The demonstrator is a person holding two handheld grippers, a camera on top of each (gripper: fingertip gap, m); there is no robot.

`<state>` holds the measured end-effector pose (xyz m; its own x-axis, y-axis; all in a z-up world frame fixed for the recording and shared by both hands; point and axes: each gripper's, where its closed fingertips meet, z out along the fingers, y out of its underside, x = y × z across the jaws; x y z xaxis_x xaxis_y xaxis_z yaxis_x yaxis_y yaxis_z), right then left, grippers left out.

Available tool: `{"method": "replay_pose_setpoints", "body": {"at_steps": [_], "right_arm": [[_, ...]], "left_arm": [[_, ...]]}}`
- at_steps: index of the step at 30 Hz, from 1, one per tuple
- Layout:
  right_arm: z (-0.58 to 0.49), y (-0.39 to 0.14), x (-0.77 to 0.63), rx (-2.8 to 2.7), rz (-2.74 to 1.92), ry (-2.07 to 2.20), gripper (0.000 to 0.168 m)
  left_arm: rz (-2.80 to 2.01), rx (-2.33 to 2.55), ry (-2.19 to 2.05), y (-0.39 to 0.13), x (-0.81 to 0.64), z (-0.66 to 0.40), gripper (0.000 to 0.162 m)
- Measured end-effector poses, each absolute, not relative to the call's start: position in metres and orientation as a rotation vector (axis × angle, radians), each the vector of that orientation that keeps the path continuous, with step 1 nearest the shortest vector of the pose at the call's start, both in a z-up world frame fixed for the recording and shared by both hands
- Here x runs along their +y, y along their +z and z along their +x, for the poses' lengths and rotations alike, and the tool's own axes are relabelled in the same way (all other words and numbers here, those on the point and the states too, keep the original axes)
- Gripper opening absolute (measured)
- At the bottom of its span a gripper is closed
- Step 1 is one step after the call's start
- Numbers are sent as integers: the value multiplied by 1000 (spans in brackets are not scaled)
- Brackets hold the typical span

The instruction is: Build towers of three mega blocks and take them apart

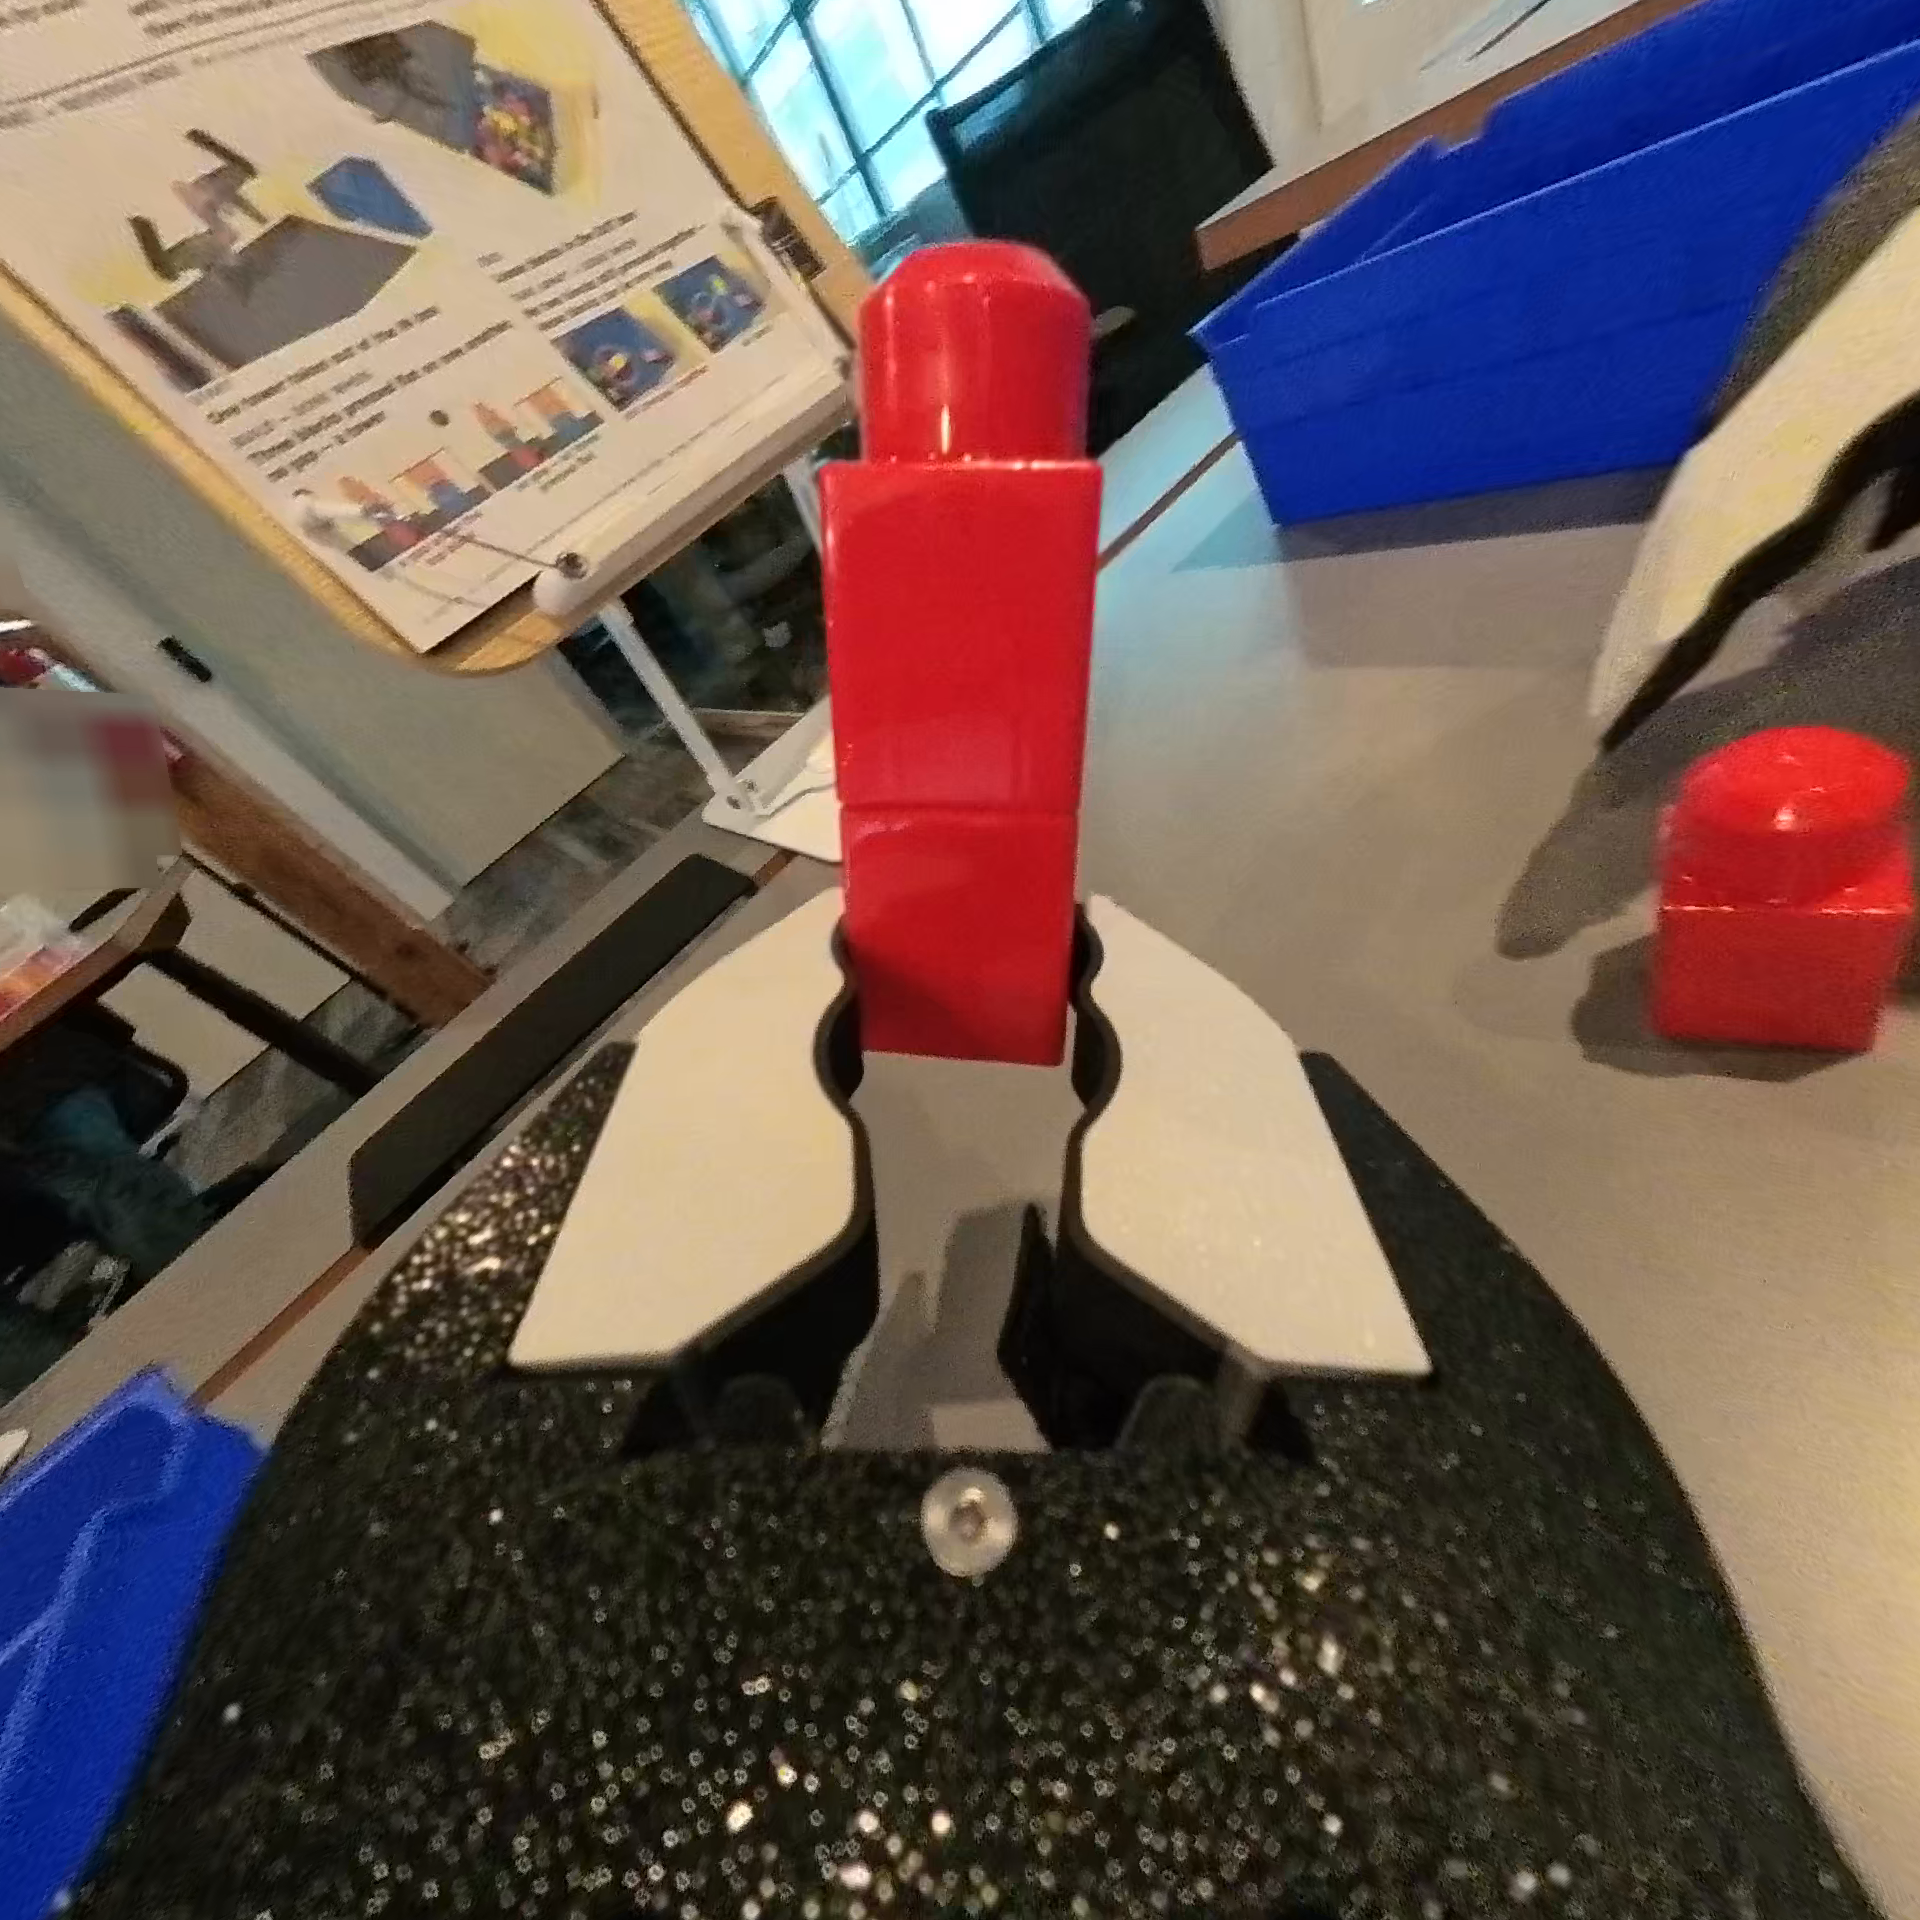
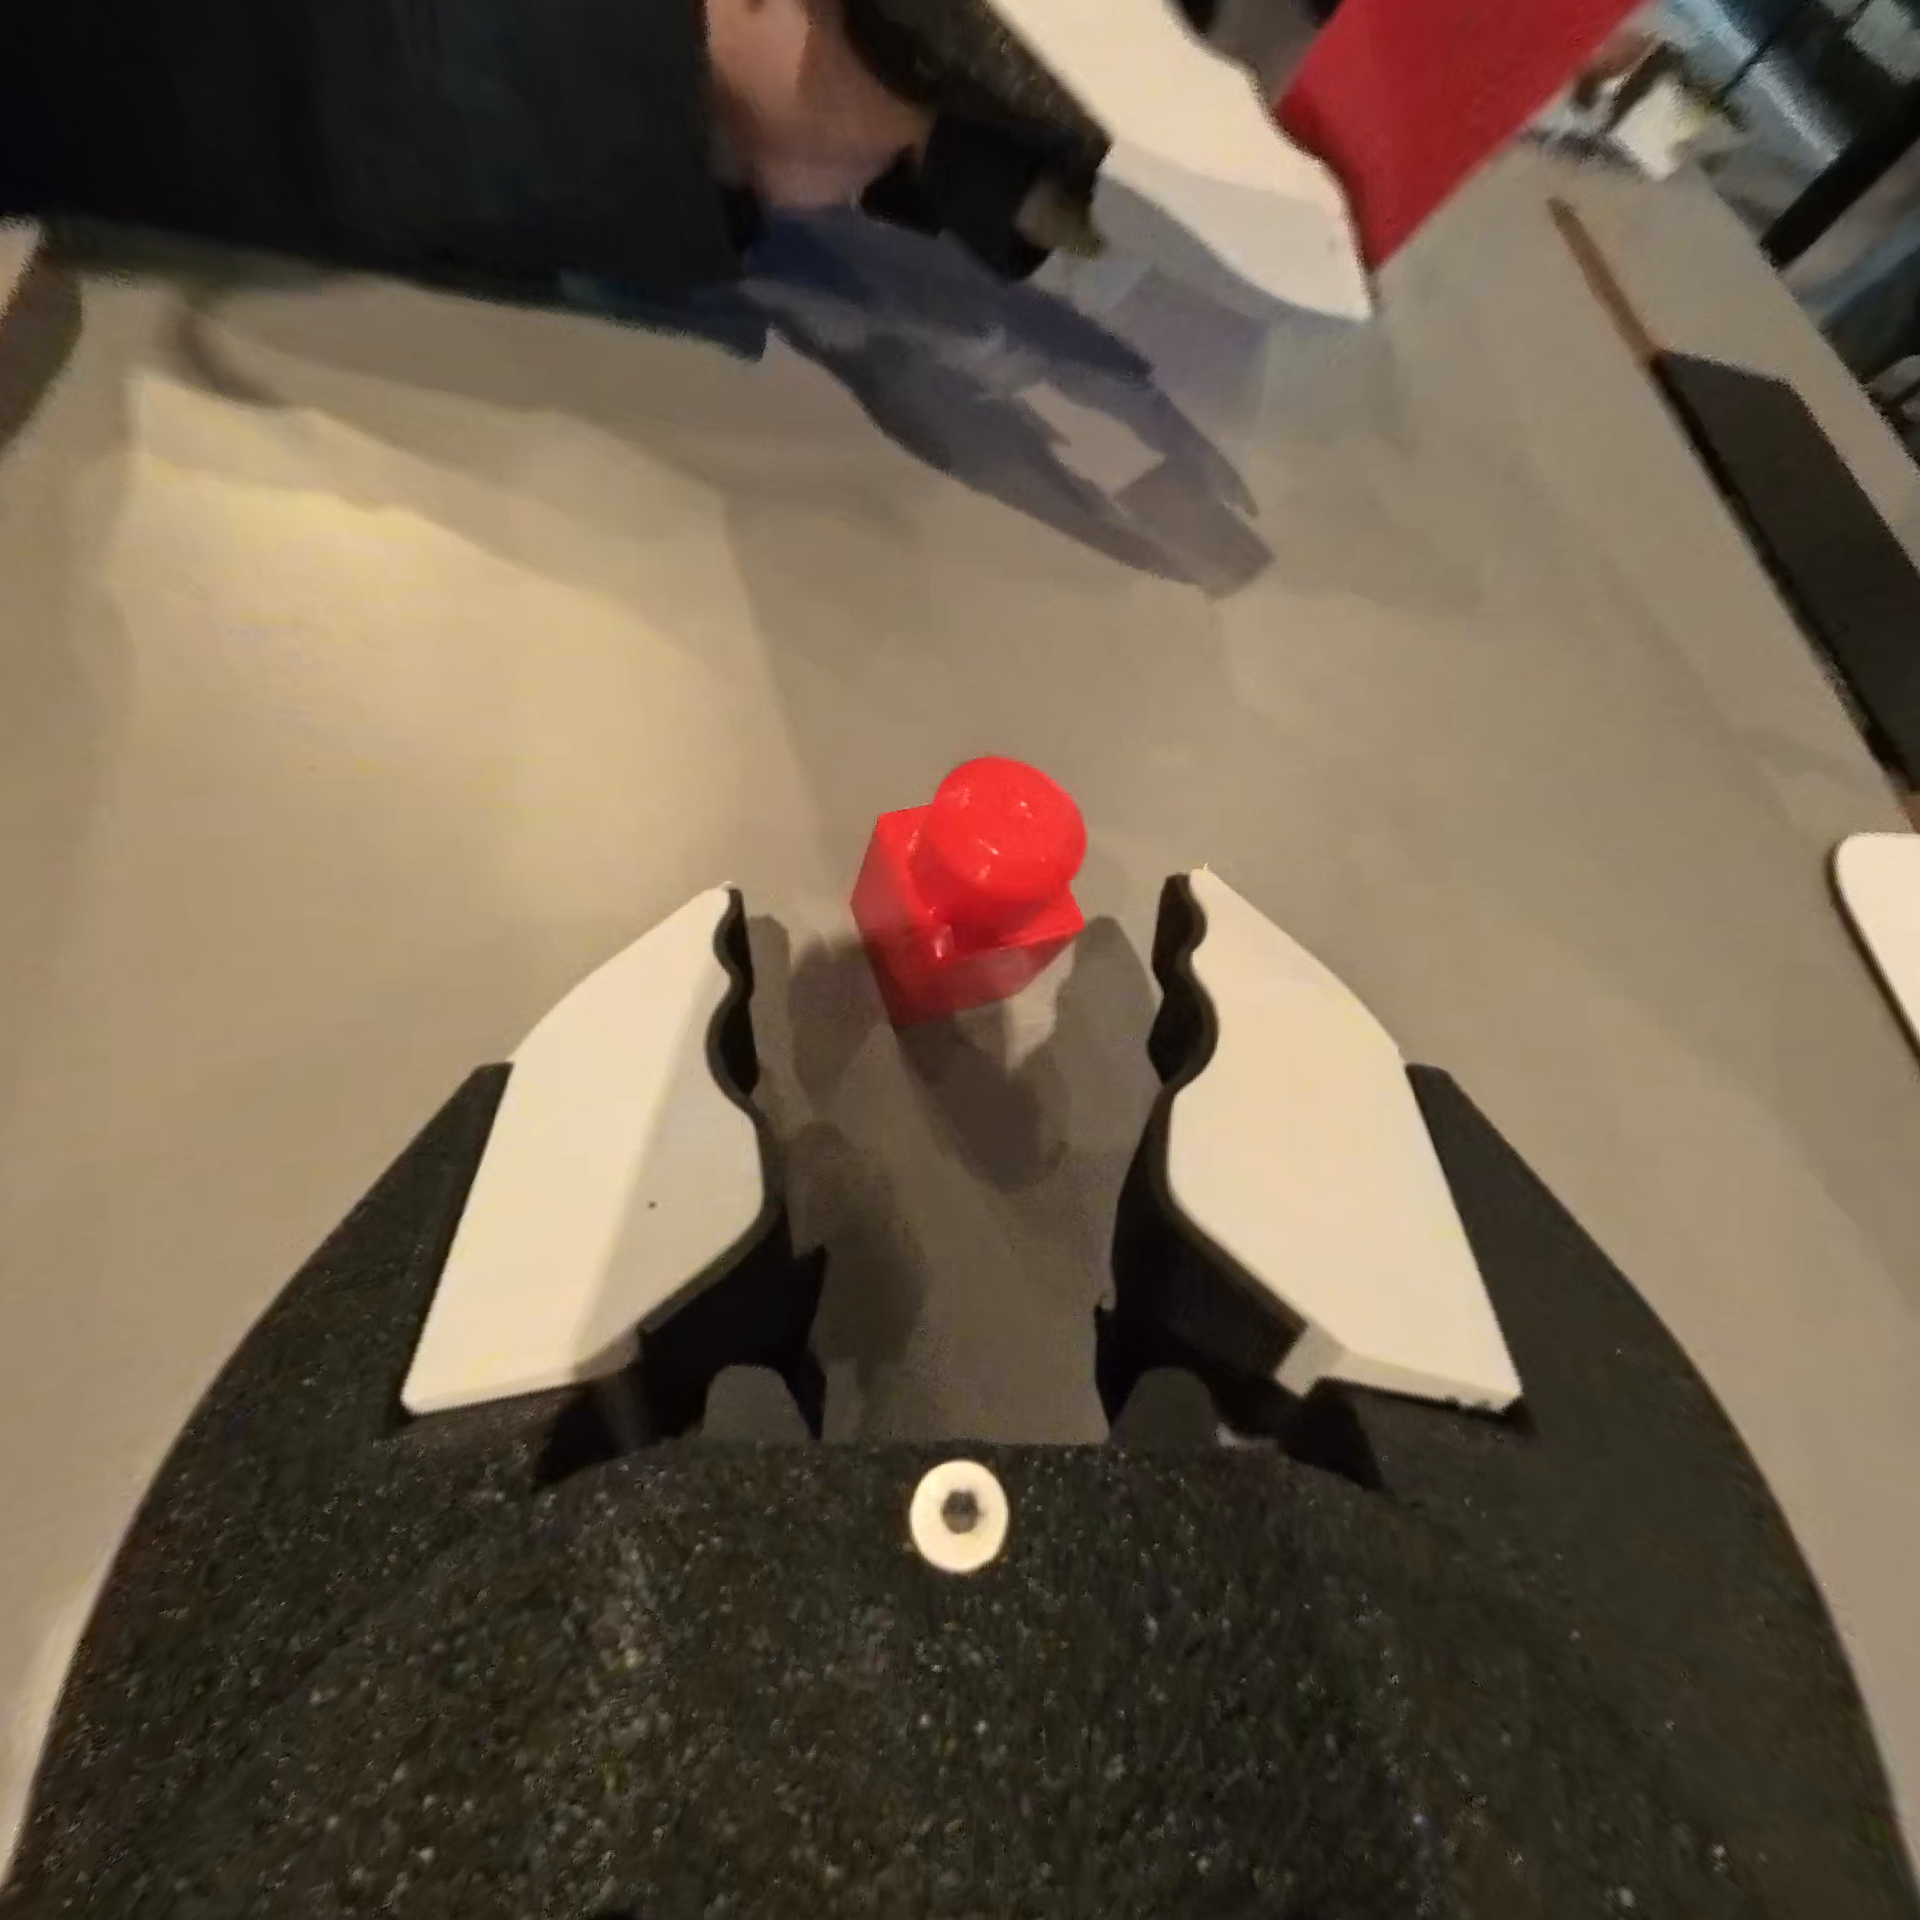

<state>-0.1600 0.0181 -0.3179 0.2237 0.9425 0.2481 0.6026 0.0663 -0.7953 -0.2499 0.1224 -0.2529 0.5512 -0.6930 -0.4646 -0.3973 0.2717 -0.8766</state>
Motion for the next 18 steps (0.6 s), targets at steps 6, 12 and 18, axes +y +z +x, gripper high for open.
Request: {"method": "replay_pose_setpoints", "body": {"at_steps": [6, 12, 18], "right_arm": [[-174, -337, 27, -1684, -1636, 389, 44], [-166, -281, 42, -1517, -1486, 354, 42], [-163, -188, 31, -1302, -1174, 477, 41]], "left_arm": [[-1291, 1178, -313, -261, 105, -233, 36], [-1270, 1249, -398, -266, 93, -224, 36], [-1233, 1351, -456, -274, 78, -214, 36]]}}
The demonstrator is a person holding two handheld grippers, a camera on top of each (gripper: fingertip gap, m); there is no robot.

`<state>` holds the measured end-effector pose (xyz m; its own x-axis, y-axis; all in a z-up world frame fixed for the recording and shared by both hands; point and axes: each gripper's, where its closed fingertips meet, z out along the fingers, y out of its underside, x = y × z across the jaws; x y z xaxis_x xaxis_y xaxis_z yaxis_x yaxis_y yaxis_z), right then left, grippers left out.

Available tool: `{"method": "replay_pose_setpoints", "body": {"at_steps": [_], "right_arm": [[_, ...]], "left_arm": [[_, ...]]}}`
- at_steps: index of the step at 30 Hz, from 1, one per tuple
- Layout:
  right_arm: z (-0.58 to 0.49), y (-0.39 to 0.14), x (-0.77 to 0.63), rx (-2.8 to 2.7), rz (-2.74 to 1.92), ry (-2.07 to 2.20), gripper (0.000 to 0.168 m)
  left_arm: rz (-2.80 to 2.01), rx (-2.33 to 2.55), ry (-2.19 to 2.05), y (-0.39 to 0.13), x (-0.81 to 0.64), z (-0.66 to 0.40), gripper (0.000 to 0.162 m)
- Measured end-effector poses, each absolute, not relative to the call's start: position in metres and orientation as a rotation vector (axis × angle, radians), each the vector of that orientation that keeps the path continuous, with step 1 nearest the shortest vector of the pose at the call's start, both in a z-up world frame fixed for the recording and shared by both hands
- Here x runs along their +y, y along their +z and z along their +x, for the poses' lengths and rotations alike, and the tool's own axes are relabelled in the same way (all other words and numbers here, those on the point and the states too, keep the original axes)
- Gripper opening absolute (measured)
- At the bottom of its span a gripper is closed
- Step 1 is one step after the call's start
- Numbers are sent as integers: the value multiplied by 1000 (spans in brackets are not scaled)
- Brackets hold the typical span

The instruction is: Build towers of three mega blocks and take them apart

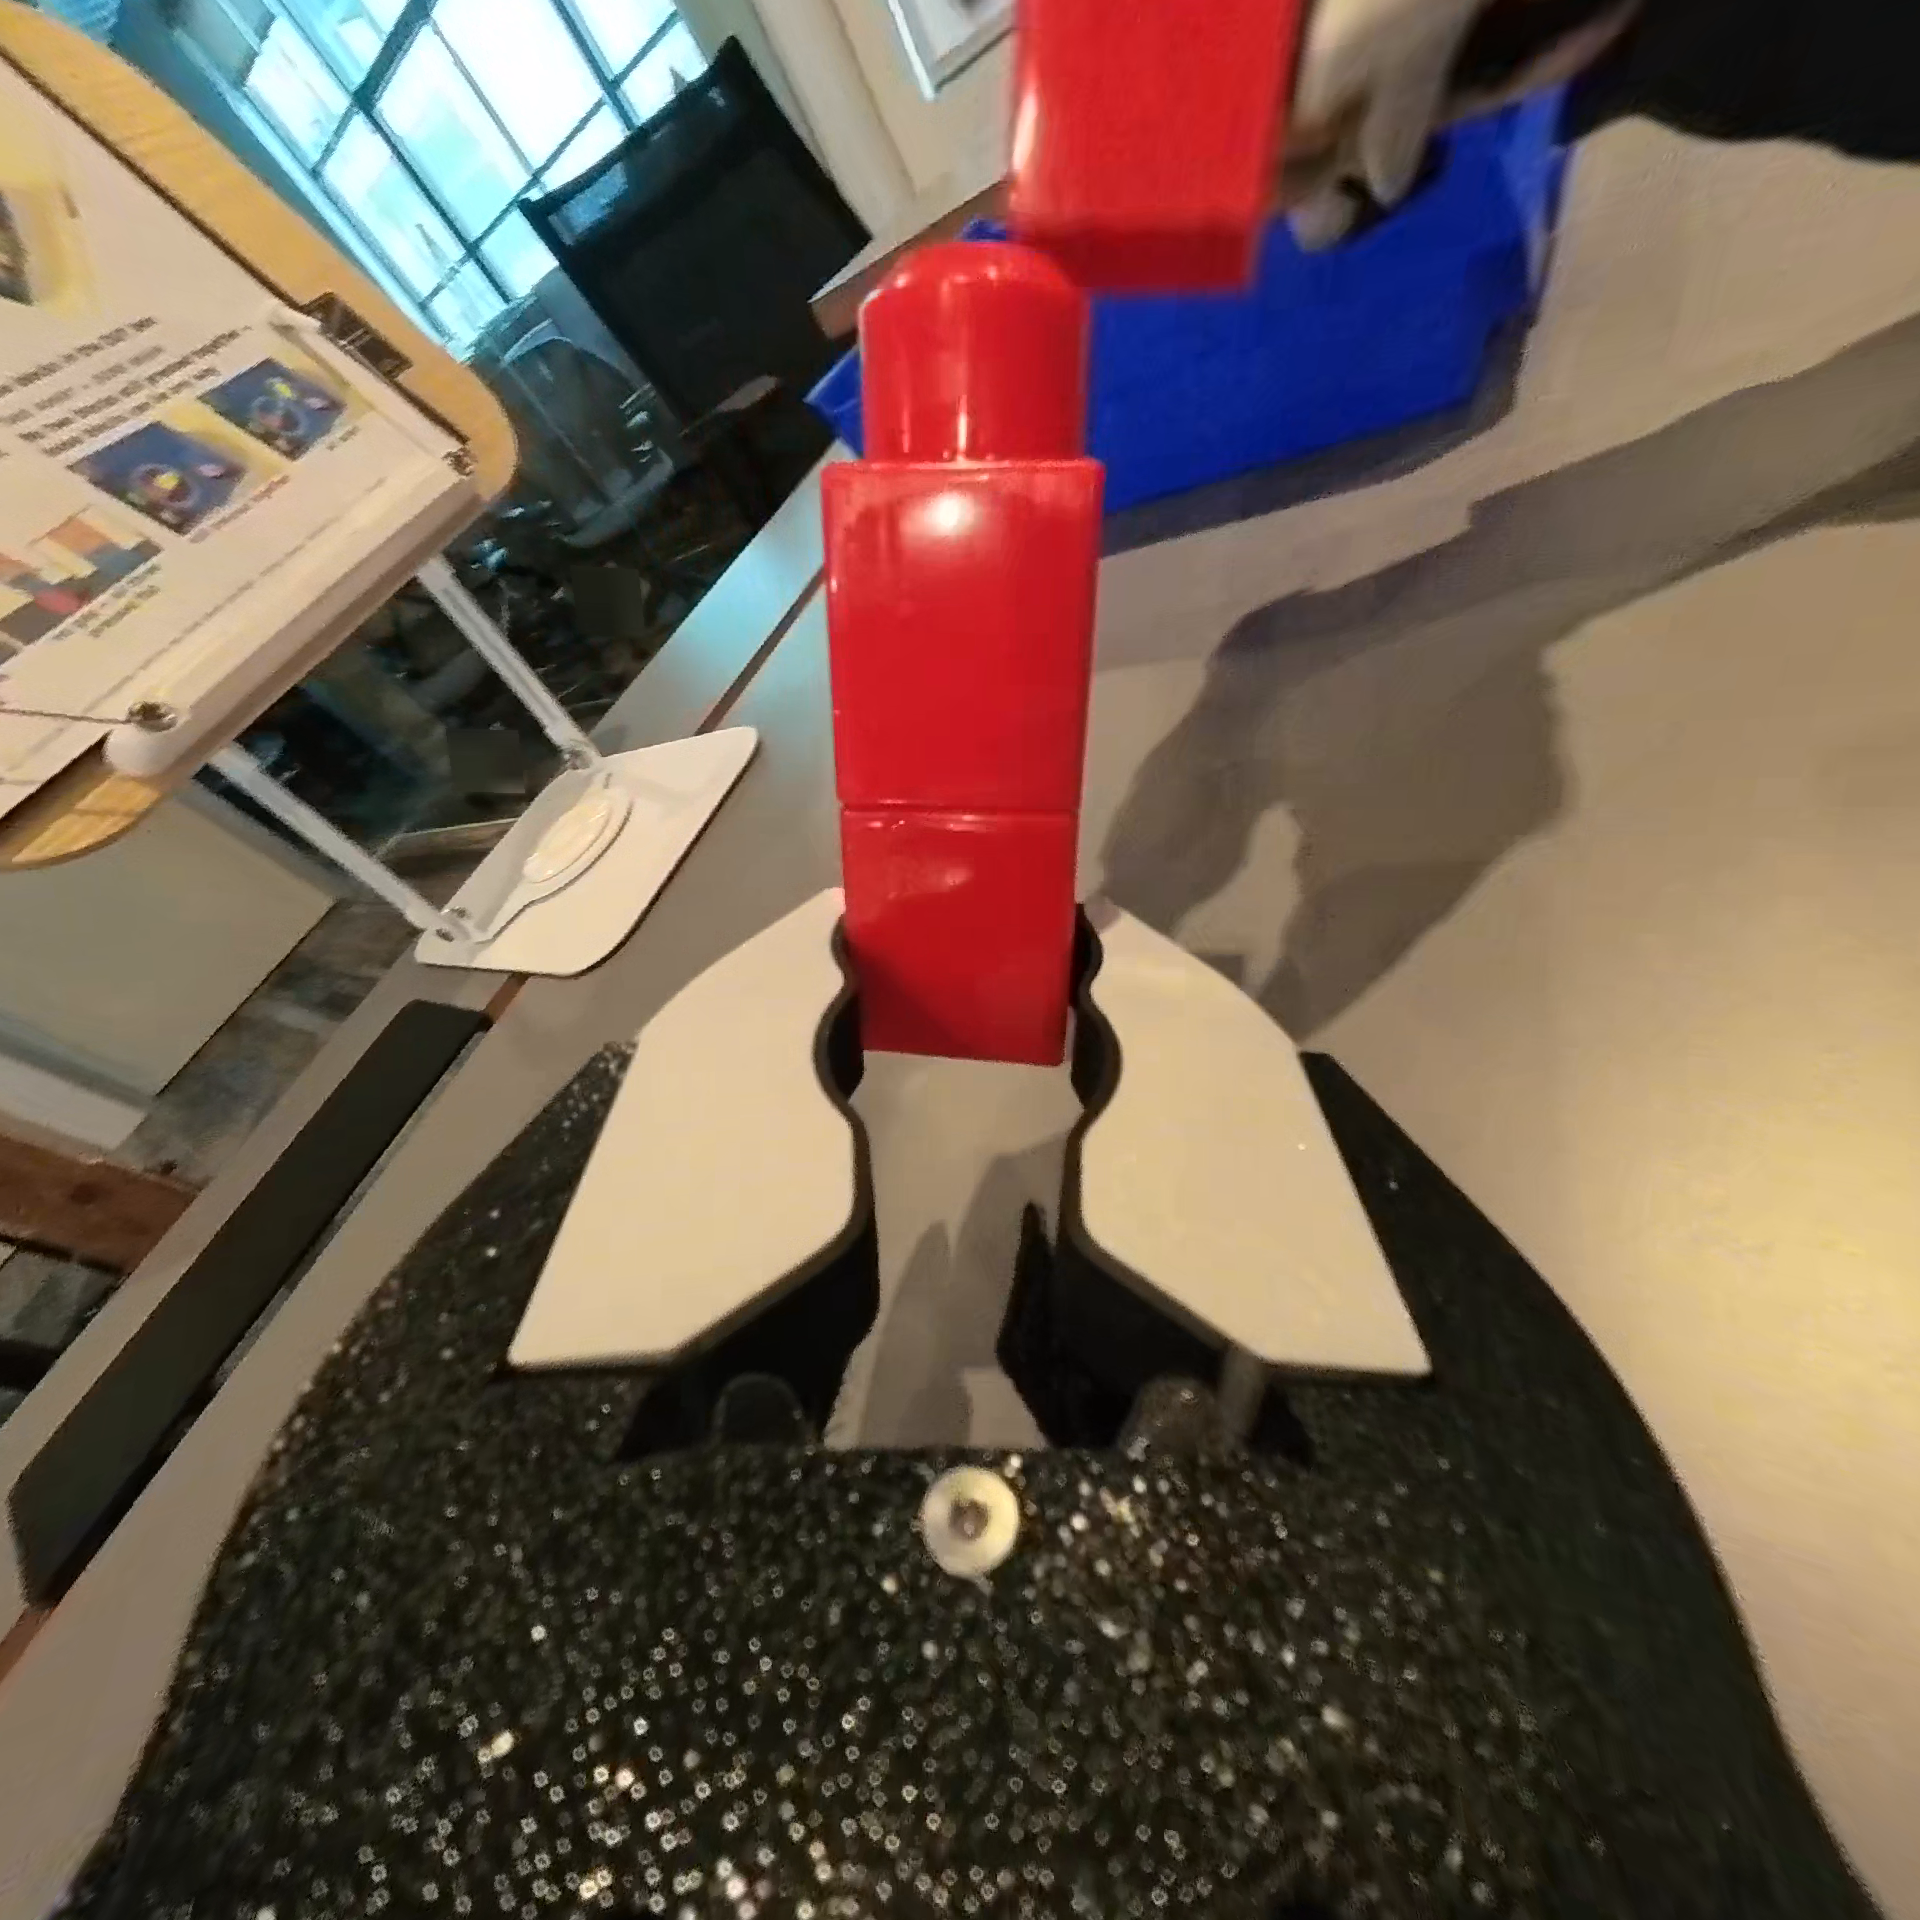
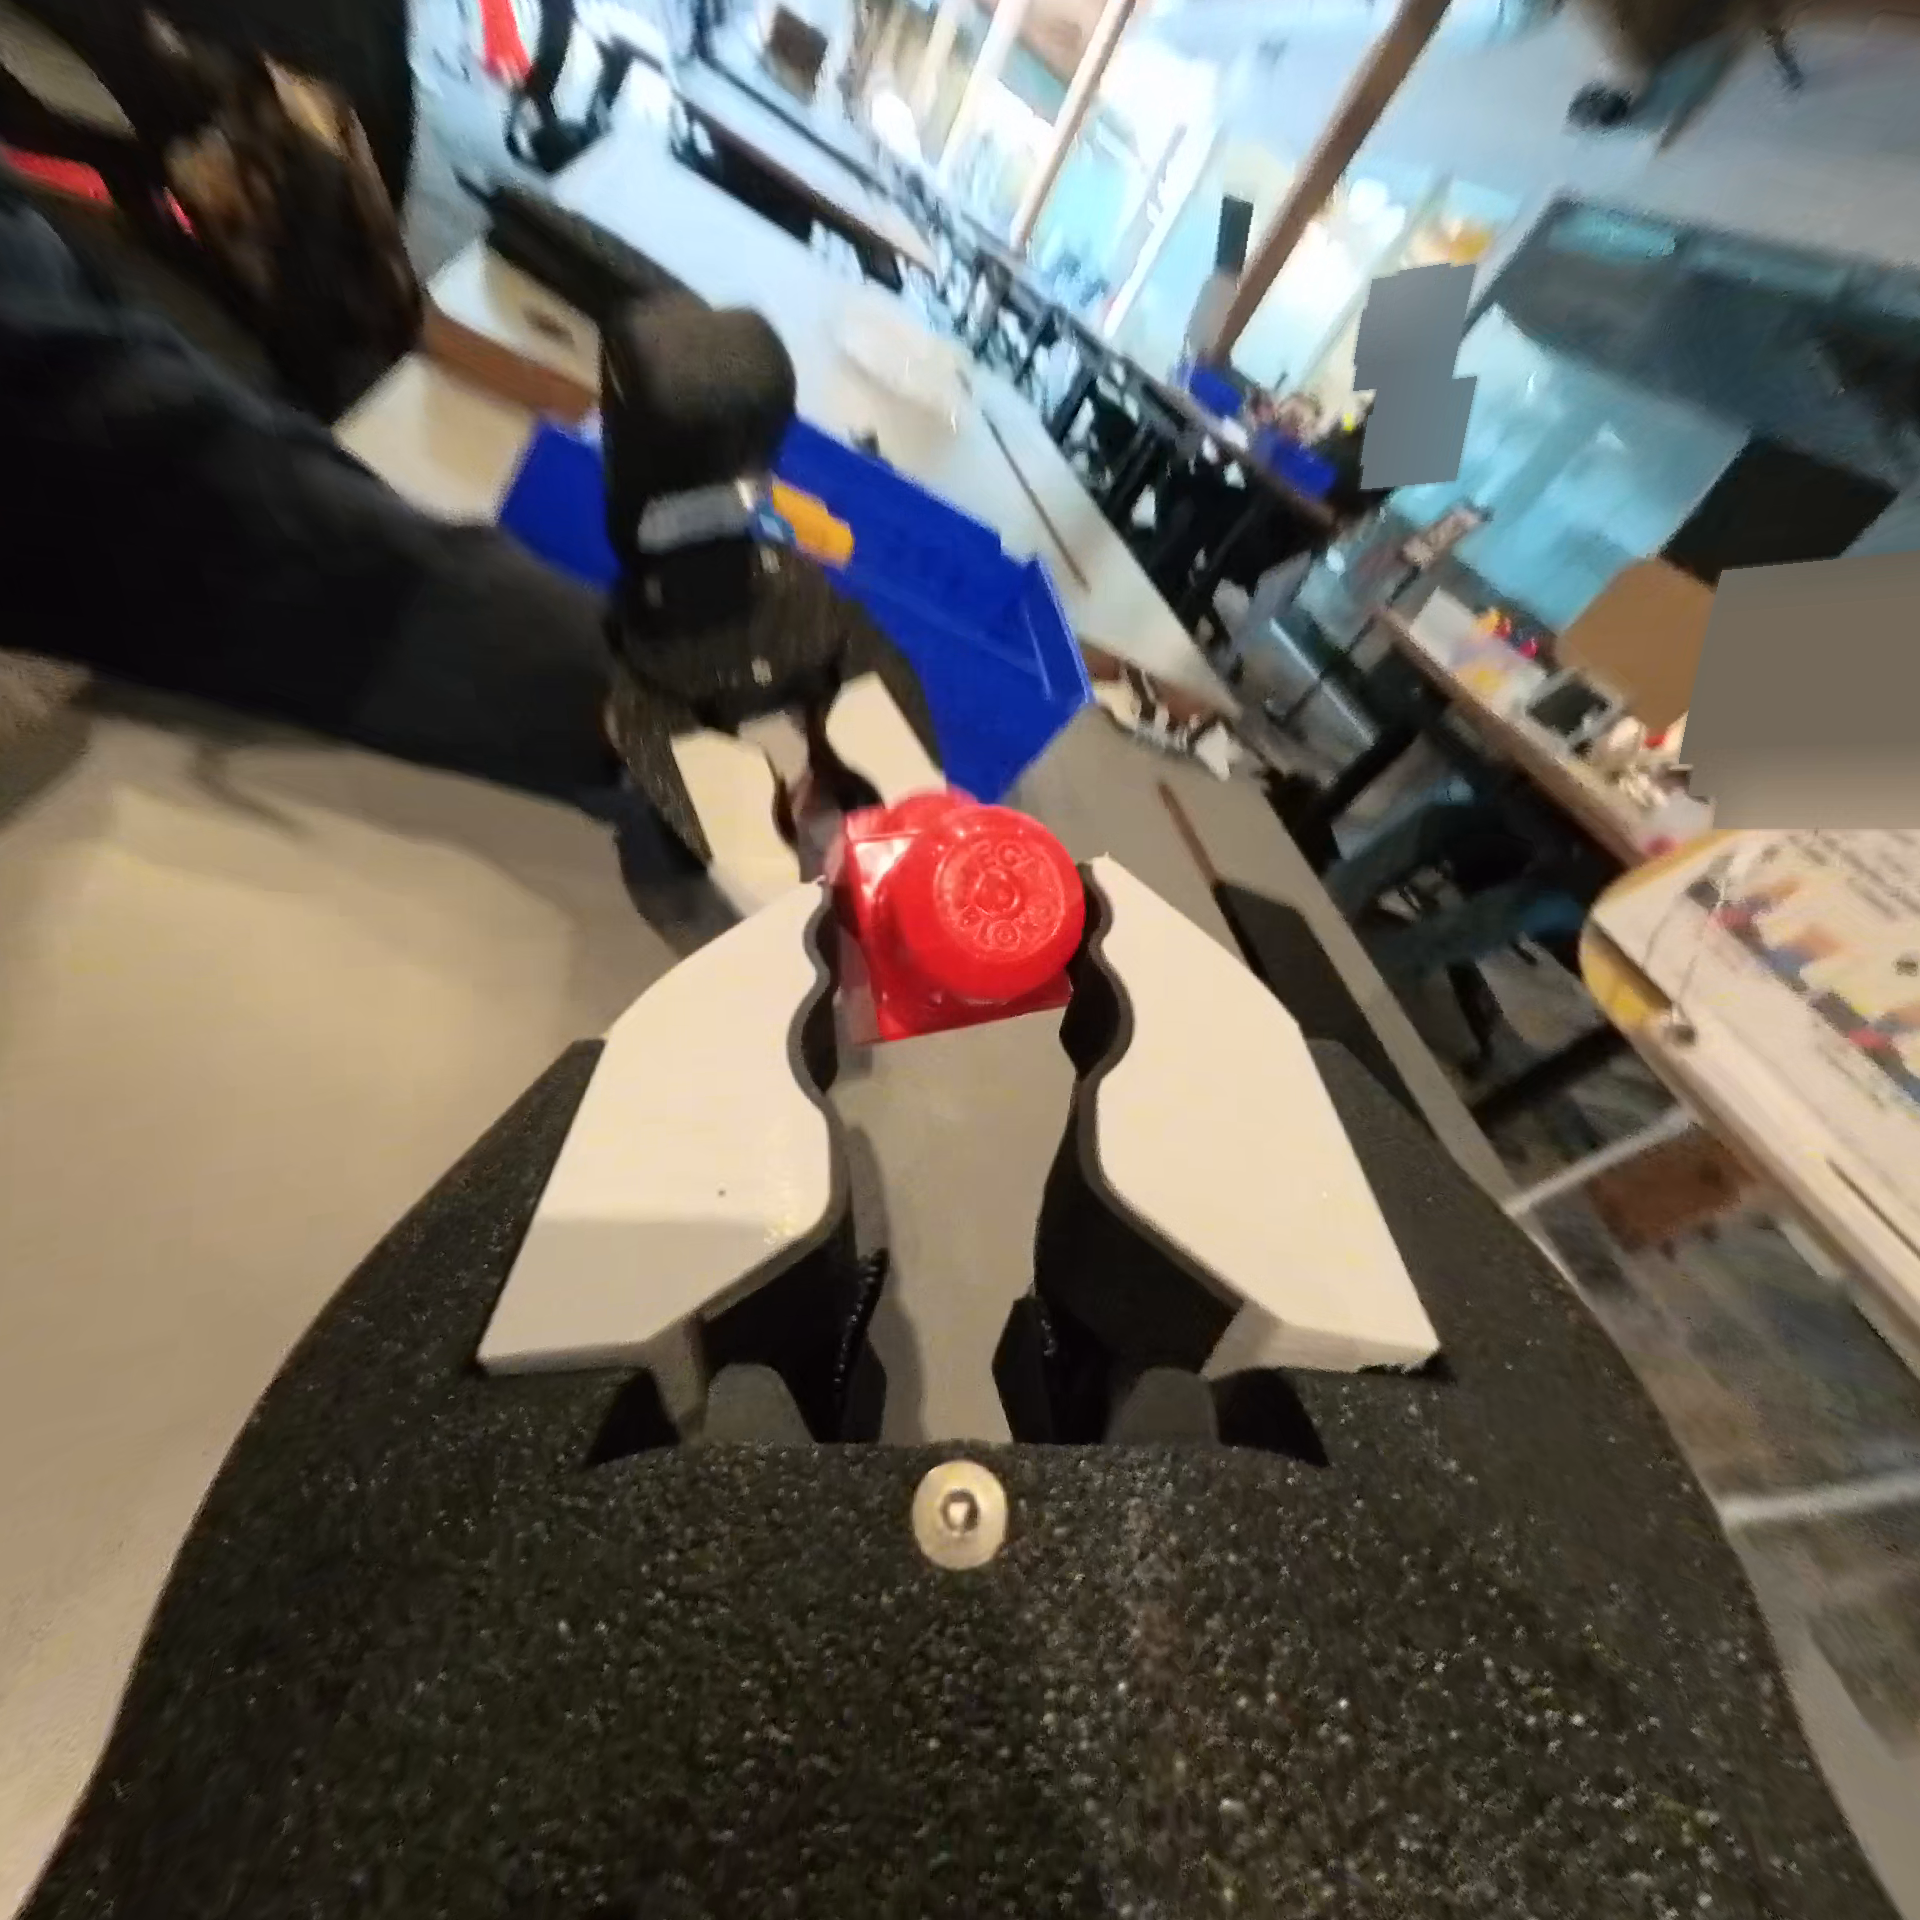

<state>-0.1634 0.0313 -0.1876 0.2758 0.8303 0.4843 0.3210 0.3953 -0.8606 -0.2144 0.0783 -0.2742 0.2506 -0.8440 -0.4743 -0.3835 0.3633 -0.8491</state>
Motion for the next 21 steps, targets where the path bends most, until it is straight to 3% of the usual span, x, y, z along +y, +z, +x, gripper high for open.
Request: {"method": "replay_pose_setpoints", "body": {"at_steps": [21], "right_arm": [[-187, -202, 31, -1324, -1172, 531, 40]], "left_arm": [[-1199, 1433, -472, -281, 66, -207, 36]]}}
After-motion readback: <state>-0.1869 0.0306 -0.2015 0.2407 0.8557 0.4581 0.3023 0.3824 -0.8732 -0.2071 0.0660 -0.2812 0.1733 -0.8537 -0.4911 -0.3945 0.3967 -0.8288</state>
